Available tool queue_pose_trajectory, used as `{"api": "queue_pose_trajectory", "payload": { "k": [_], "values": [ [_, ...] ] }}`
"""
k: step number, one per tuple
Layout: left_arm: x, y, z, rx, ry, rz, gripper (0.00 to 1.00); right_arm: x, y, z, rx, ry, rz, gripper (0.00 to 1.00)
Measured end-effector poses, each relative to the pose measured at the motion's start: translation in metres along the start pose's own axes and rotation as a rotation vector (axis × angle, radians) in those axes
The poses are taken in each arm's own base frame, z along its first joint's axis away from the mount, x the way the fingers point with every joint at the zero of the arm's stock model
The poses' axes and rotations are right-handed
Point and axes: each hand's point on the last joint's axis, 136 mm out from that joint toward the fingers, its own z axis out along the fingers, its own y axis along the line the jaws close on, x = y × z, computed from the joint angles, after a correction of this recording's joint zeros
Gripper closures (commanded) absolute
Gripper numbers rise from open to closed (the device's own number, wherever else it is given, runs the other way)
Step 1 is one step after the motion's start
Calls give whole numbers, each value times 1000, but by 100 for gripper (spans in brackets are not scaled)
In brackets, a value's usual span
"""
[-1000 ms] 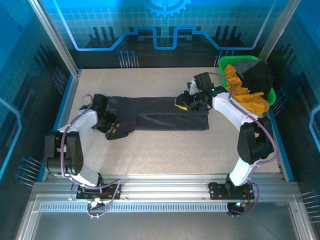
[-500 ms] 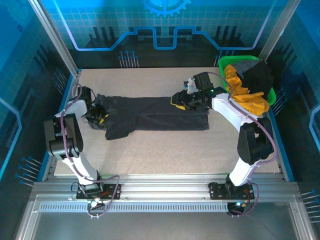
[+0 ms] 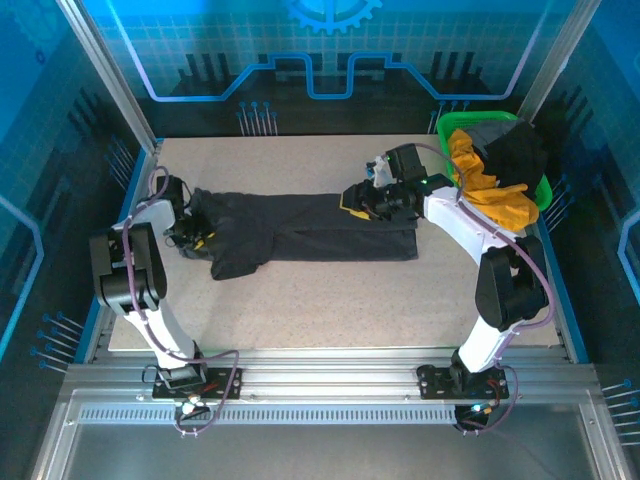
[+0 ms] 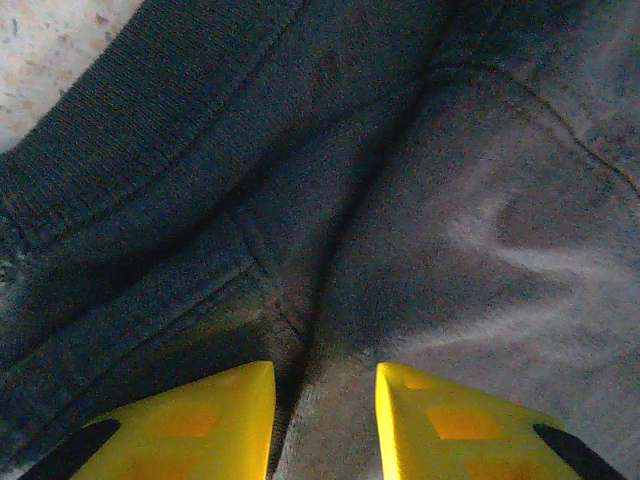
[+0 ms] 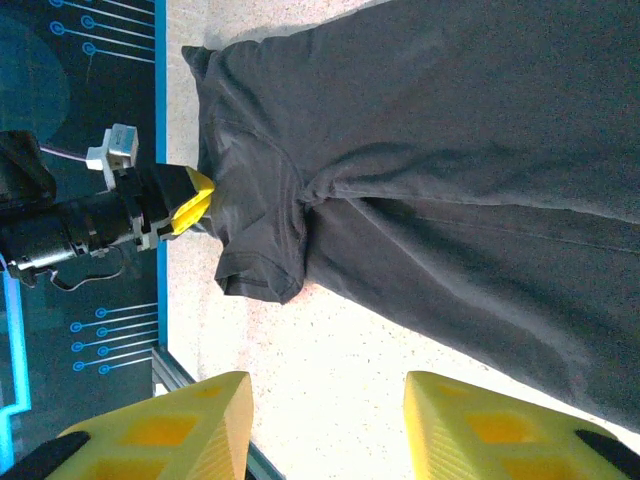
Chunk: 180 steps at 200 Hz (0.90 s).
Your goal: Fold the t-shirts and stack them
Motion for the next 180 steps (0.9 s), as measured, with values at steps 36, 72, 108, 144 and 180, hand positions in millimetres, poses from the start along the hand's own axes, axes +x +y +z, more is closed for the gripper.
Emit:
{"api": "queue_pose_trajectory", "payload": {
  "k": [36,72,108,144,180],
  "values": [
    [-4,-1,7,10,-8,0,68,1,0,0,2,2,2,55],
    [-8,-10,7,59,-17,-2,81,2,-1,0,6,6,6,56],
    [-9,-16,-1,88,-30,2,97,2,-1,0,6,6,6,56],
    [-10,-20,-12,99,-44,7,100,2,-1,0,6,6,6,56],
    [-24,-28,-35,80,-53,-6,100,2,-1,0,6,7,7,56]
  ]
}}
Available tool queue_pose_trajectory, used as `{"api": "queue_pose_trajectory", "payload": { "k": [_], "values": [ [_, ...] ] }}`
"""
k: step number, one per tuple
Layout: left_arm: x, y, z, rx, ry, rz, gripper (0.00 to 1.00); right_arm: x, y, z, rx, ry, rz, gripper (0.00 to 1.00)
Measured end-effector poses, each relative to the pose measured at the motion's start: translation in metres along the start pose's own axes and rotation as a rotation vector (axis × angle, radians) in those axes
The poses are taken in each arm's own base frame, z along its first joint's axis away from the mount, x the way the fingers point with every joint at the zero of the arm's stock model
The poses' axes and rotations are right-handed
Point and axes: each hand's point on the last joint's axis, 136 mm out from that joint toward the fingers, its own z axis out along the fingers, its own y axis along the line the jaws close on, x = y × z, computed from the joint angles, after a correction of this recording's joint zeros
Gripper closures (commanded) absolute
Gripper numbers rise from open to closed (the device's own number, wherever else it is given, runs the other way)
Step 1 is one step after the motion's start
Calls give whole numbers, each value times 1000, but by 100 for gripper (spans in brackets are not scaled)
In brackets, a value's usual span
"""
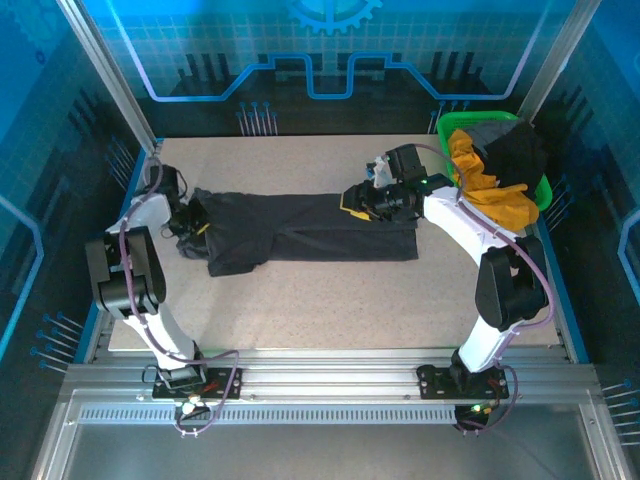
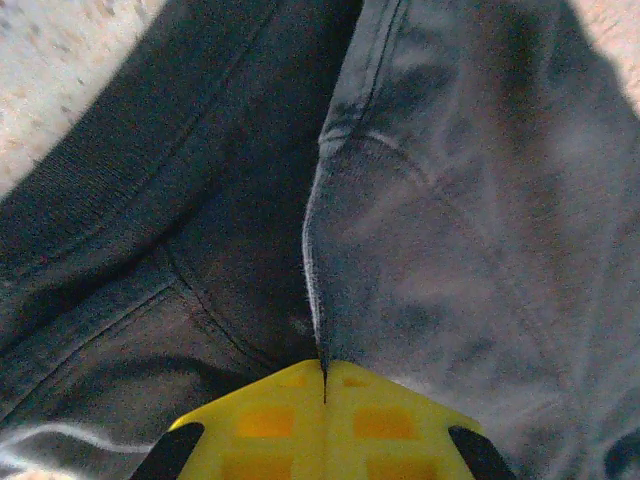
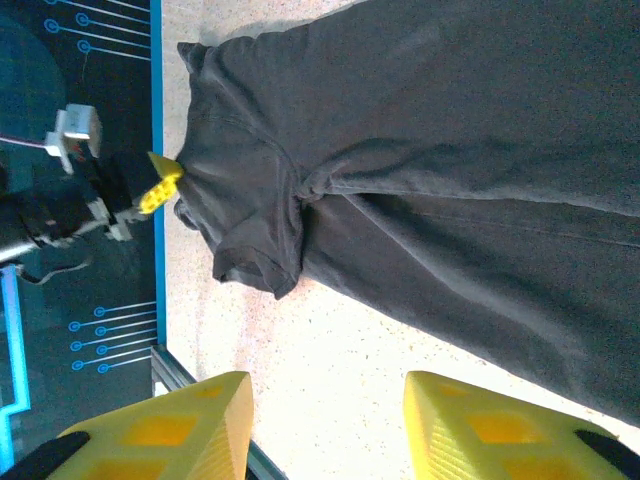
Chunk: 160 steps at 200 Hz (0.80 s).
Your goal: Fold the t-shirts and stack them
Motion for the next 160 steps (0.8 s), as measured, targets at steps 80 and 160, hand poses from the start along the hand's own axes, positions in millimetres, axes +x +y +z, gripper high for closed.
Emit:
{"api": "queue_pose_trajectory", "payload": {
  "k": [80,160],
  "values": [
    [-62,-33,-10,-45,0,-19,100,4,-3,0,13,15,14,56],
    [-66,6,29,-247,51,1,91,10,-14,-2,55,20,25,57]
  ]
}}
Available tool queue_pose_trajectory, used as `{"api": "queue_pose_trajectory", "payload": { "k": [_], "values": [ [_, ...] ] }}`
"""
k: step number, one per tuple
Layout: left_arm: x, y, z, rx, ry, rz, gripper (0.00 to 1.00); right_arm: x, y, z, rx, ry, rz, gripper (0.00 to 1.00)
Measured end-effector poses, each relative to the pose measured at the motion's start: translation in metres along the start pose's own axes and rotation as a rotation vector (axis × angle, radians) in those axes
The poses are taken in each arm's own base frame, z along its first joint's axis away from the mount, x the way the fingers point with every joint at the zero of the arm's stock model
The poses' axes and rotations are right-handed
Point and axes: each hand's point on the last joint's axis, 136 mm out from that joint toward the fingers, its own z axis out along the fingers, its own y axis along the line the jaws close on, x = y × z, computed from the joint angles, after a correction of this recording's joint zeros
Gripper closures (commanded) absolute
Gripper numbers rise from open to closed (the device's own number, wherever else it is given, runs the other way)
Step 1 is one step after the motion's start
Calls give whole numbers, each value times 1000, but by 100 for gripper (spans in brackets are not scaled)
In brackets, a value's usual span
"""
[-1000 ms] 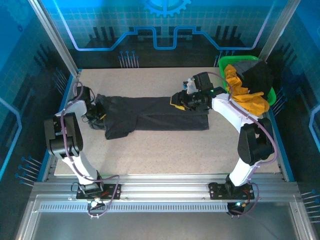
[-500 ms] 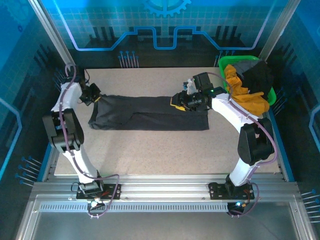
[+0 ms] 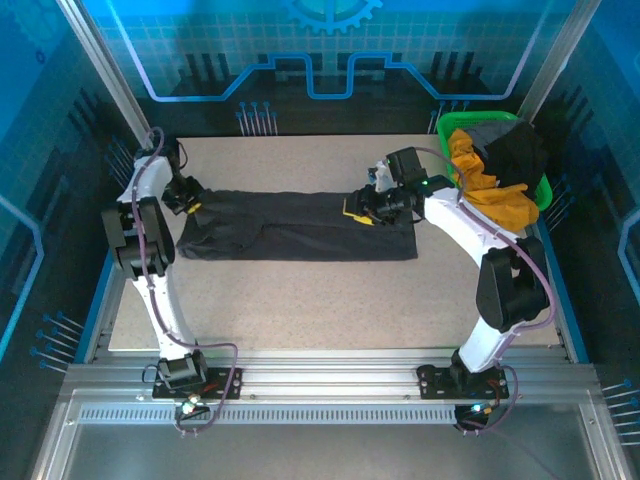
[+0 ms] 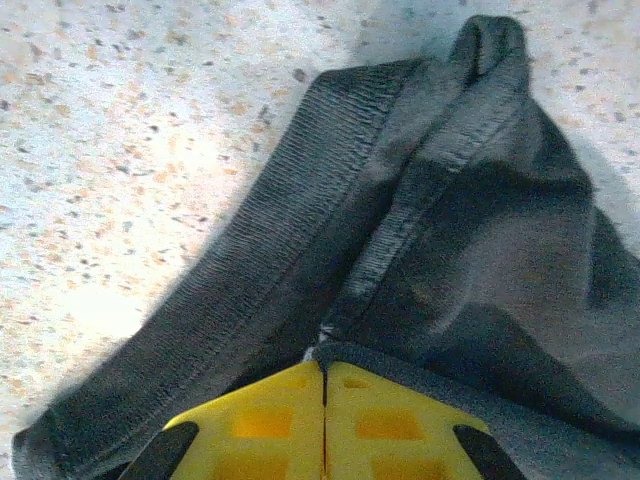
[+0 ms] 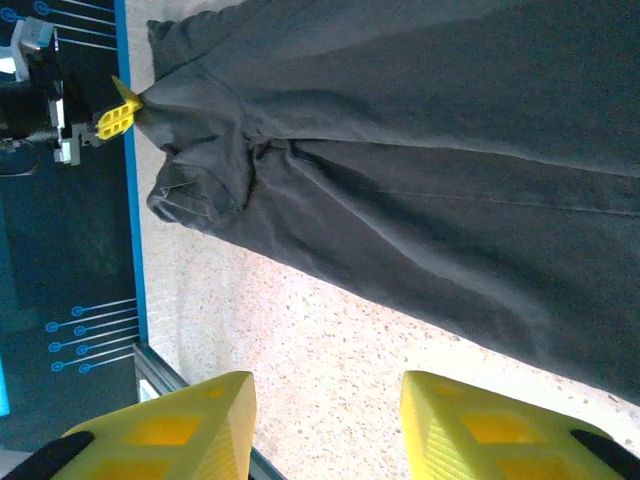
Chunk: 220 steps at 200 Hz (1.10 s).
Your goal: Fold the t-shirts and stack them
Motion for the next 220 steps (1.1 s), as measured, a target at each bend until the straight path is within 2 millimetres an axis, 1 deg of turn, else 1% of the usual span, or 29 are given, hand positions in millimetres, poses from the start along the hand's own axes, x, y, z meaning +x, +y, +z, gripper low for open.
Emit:
{"api": "queue_pose_trajectory", "payload": {
  "k": [7,12,16,26,31,37,44,57,79,86,98,113,122,132,138,151,166,175,186,200,220],
  "values": [
    [0,3,1,-18,-4,4,90,1,-3,-1,9,-1,6,57],
    [-1,5,1,-29,-7,7,87,1,-4,-1,15,0,9,58],
    [-1,7,0,-38,-11,10,83,1,-6,-2,20,-3,13,57],
    [-4,11,-1,-63,-27,17,68,-1,-11,-3,32,-10,23,57],
    [-5,13,-2,-74,-38,12,63,-2,-14,-5,37,-15,29,58],
    [-6,16,-3,-86,-51,11,59,-4,-17,-6,44,-20,37,58],
    [-5,20,-5,-99,-65,11,58,-7,-22,-9,50,-28,46,58],
    [1,28,-14,-118,-79,13,60,-12,-30,-14,69,-44,59,58],
    [9,32,-39,-98,-119,-17,70,-21,-47,-20,130,-58,76,62],
    [13,31,-47,-77,-130,-35,75,-26,-51,-20,157,-59,77,63],
    [23,27,-59,-35,-137,-66,78,-37,-60,-16,203,-60,74,65],
    [37,15,-65,11,-128,-88,85,-51,-73,-7,265,-53,67,67],
    [45,5,-62,37,-111,-108,90,-57,-82,0,303,-41,64,68],
    [50,-6,-56,58,-90,-113,92,-63,-92,7,341,-26,68,69],
    [54,-12,-50,67,-71,-121,92,-66,-98,12,363,-16,69,69],
    [59,-17,-32,67,-24,-144,93,-70,-109,20,404,2,73,69],
    [64,-14,-7,40,34,-171,97,-72,-120,25,439,21,81,69],
    [69,-9,9,12,69,-189,98,-72,-125,25,454,29,91,69],
    [76,-3,21,-15,102,-197,98,-72,-129,24,468,32,99,69],
    [87,5,29,-34,126,-200,97,-72,-131,21,479,33,107,68],
    [87,6,29,-8,113,-206,94,-76,-130,18,478,25,107,68]
  ]
}}
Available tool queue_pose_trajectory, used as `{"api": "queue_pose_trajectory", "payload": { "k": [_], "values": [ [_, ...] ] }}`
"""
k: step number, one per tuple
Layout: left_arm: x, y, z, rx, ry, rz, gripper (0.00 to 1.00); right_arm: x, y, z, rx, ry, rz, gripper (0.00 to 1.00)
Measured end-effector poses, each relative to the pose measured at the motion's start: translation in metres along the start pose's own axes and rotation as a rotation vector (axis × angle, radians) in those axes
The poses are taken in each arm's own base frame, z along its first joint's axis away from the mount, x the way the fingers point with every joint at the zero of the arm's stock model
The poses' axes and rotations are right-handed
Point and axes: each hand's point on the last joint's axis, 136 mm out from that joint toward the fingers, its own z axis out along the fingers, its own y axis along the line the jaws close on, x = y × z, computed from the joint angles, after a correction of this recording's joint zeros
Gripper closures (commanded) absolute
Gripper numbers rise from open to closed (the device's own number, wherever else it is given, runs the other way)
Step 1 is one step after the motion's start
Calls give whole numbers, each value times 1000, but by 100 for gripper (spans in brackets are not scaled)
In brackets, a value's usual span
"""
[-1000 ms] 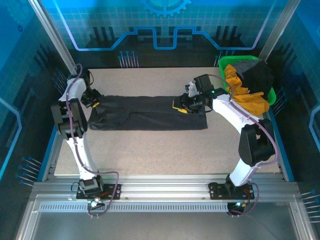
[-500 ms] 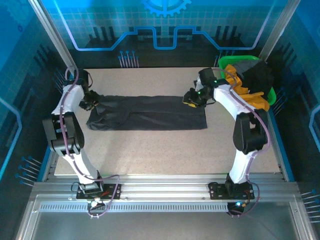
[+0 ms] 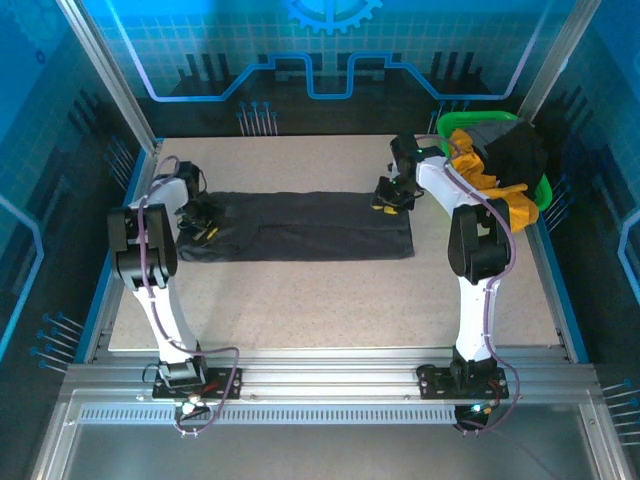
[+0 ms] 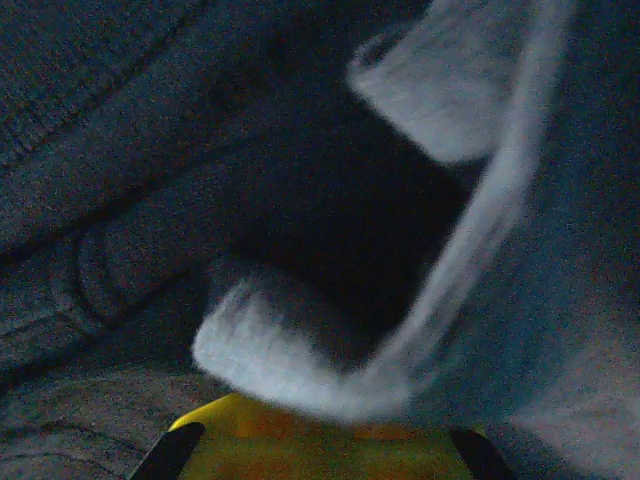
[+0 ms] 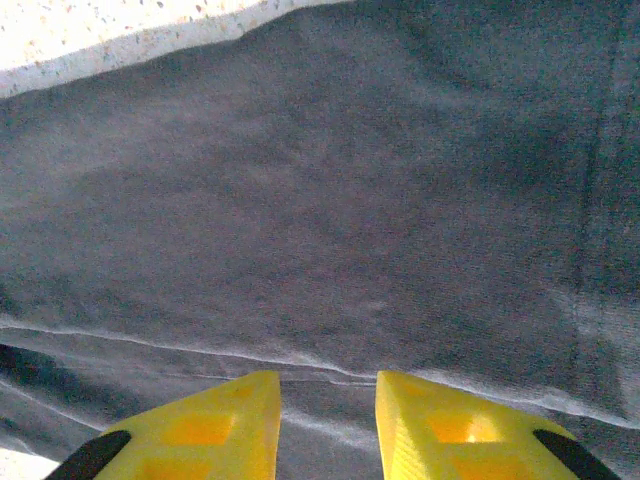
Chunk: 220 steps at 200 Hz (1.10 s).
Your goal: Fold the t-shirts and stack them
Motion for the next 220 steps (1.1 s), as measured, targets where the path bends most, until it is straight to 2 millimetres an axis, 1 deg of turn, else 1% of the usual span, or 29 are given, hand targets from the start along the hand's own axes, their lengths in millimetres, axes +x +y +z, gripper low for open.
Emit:
{"api": "queue_pose_trajectory", "payload": {
  "k": [12,18,23,30,44,61,69,81,93,108,117,133,144,146,156,162,176,186,207,220],
  "values": [
    [-1,-1,-1,14,3,-4,90,0,0,-1,0,0,0,68],
    [-2,-1,-1,16,3,-4,85,-1,1,-1,-1,-1,-1,68],
    [-2,0,-1,15,2,0,79,-1,1,-1,0,-1,-1,68],
    [-2,-1,-2,15,-3,4,76,-1,0,-2,1,-2,0,68],
    [-2,-2,-7,2,-27,17,75,-2,-1,-3,8,-1,4,68],
    [3,-8,-22,-6,-67,46,76,-10,-4,-2,22,-10,4,68],
    [9,-16,-31,6,-87,69,76,-14,-6,0,31,-11,7,68],
    [24,-33,-44,37,-105,105,77,-21,-11,4,50,-12,12,67],
    [41,-49,-49,66,-104,129,79,-26,-16,13,69,-2,21,67],
    [62,-63,-44,83,-72,147,80,-29,-24,25,99,19,30,68],
    [72,-68,-33,75,-39,139,81,-29,-30,33,120,38,36,68],
    [84,-69,-6,39,25,113,81,-25,-40,46,165,77,47,68],
    [91,-63,14,-2,67,93,80,-19,-49,52,202,101,54,68],
    [93,-63,15,-5,74,88,80,-19,-50,52,204,102,54,68],
    [89,-72,9,19,67,76,80,-19,-51,49,217,100,54,68],
    [88,-77,9,29,64,74,80,-16,-54,49,231,107,58,68],
    [89,-83,14,12,75,76,80,-8,-59,48,250,122,69,68],
    [87,-90,14,10,78,80,80,2,-65,44,270,135,83,68],
    [83,-111,17,5,84,110,80,39,-81,34,330,186,114,68],
    [80,-133,20,29,89,133,79,69,-89,27,361,216,134,68]
  ]
}}
